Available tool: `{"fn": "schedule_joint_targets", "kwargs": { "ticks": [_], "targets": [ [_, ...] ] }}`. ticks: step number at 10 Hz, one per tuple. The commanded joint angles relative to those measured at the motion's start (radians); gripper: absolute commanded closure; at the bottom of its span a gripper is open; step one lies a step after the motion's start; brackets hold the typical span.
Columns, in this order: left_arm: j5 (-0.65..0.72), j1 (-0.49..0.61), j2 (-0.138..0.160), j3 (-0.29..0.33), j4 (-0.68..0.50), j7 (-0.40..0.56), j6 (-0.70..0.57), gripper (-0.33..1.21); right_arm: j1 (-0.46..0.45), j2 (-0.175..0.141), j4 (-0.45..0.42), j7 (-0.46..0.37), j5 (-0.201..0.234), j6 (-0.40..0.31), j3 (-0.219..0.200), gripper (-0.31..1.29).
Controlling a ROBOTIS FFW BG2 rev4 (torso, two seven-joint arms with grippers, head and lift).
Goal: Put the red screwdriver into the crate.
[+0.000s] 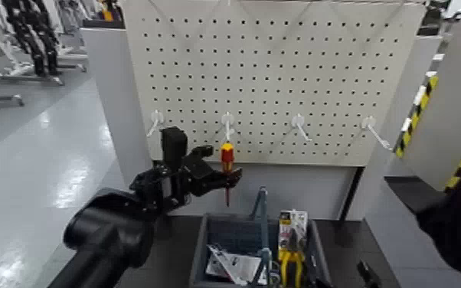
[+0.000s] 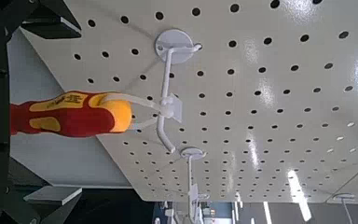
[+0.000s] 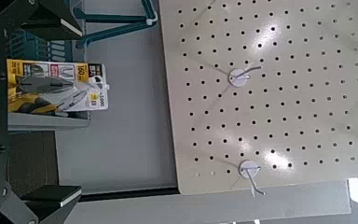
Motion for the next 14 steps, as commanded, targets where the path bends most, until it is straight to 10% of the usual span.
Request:
{"fn": "schedule_joint_targets", "kwargs": {
  "ticks": [1,2,5,14],
  "targets": [
    [0.038,-0.039,-0.012,-0.033,0.069,-0.015,-0.02,0.28,-0.003,0.0,0.001,0.0,-0.001,-0.001,0.001,0.13],
    [0.043,-0.05,-0.014,-0.042,0.072,-0.019,-0.006,0.71,-0.003,0.0,0.002,0.0,-0.002,-0.001,0.001,0.13],
    [0.063,-0.048,-0.014,-0.049,0.072,-0.015,0.0,1.12,-0.001,0.001,0.002,-0.001,-0.002,-0.005,0.0,0.13],
    [0.066,0.0,-0.001,-0.03,-0.026,-0.017,0.008,1.13,0.0,0.001,0.002,-0.001,-0.002,-0.005,-0.002,0.13]
  ]
}}
